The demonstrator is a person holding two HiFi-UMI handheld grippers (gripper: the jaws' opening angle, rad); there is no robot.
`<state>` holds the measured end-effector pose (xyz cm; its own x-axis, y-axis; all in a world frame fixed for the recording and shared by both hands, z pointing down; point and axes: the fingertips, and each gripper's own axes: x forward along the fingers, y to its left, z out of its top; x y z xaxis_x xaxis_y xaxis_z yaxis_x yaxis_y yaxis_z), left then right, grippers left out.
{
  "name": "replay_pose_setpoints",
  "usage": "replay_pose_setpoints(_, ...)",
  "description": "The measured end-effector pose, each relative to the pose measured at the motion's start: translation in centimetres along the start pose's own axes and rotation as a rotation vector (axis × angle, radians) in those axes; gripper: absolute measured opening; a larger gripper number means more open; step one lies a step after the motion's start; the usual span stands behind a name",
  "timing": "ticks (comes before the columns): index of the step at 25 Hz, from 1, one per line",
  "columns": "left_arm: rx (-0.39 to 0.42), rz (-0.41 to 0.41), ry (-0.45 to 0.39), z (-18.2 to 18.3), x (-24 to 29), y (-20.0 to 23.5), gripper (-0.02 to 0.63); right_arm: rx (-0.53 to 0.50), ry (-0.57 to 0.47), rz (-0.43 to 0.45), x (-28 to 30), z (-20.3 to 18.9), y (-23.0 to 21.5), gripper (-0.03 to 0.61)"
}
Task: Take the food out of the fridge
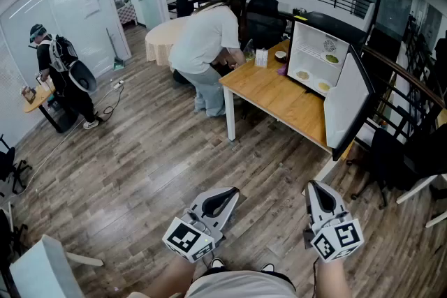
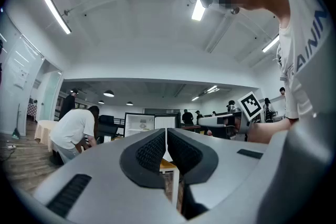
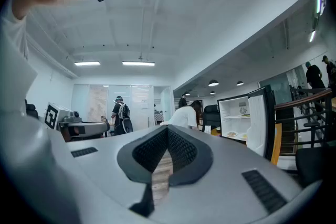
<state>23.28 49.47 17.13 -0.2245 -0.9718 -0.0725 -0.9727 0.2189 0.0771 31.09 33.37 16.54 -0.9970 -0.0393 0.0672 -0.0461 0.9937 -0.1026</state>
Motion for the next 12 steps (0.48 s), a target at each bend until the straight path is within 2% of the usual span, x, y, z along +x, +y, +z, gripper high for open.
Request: replay_pose_setpoints(12, 0.005, 0.005, -0.002, 0.2, -0.3, -0.1, 0.018, -0.031, -0.005, 0.012, 0.2, 0.1, 0.8, 0.018)
